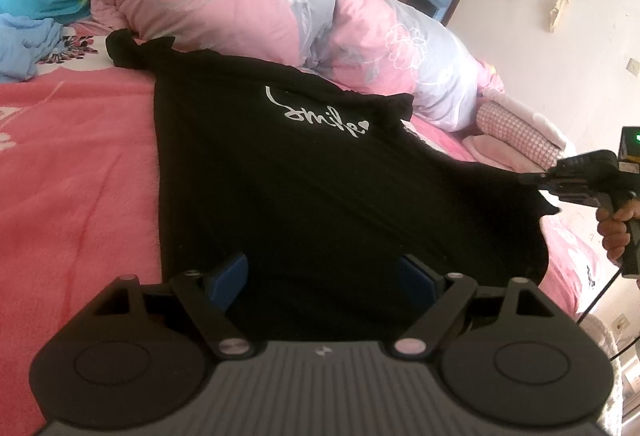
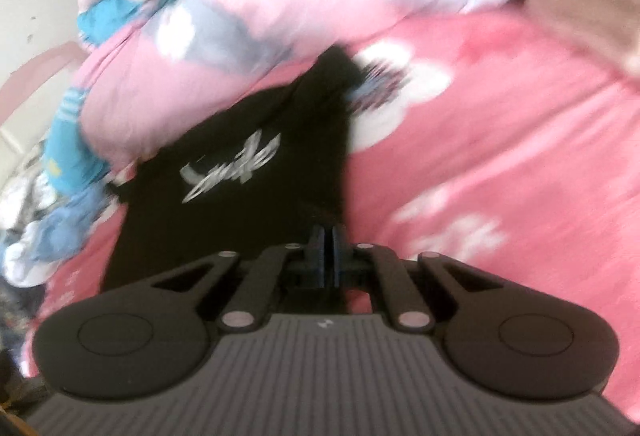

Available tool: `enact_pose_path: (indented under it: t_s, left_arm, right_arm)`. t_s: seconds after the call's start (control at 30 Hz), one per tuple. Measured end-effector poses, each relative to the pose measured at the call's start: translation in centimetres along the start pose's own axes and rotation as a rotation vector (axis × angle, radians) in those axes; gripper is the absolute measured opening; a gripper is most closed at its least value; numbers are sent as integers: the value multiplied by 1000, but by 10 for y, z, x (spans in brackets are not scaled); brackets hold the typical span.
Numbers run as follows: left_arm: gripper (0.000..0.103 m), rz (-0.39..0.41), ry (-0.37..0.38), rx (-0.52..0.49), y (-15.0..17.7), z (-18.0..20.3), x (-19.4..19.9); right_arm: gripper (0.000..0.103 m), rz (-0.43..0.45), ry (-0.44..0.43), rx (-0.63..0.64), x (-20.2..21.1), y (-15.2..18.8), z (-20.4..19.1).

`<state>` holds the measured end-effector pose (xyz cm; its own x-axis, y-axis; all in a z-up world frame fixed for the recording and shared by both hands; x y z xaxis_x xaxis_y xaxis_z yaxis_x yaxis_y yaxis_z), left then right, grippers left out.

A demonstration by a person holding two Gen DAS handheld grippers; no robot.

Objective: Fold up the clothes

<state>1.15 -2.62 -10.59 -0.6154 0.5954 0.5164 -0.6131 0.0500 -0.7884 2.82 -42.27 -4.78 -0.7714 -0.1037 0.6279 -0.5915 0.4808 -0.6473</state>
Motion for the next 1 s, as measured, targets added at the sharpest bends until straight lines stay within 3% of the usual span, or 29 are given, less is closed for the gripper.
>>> enact_pose_path:
  t_s: [0.13,0.37,0.67,0.8,0.97,1.0]
  left_arm:
    - [84,0,0,1,-1,0,0]
    - [84,3,-2,-8,1,2,-1]
    - [84,1,4,-1,1,2,0]
    - [84,1,5,0,1,2,0]
    - [84,1,5,-2,1,1,1]
    - [84,1,4,-3,1,1,1]
  right_arm:
    - [2,7,86,-4,4,-8,37]
    - [2,-37,173,4,-17,9,88]
    - [2,-46,214,127,-12,18,82]
    - [5,-37,293,118,-4,17,96]
    - [9,-72,173,-55,23,31,102]
    - [15,-89,148,-83,28,37,101]
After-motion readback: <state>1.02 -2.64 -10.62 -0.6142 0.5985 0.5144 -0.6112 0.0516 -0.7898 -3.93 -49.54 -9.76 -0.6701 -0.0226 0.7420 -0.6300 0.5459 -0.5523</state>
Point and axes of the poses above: each gripper's, at about its wrist camera, not at the fingertips, and x roughly against the way its jaws point, z to its right, y to its underside, the point moved 10 cm from there along -x, roughly the way its jaws point, and after that the axes turned 4 degrees about -x, right-handed, at the moved point
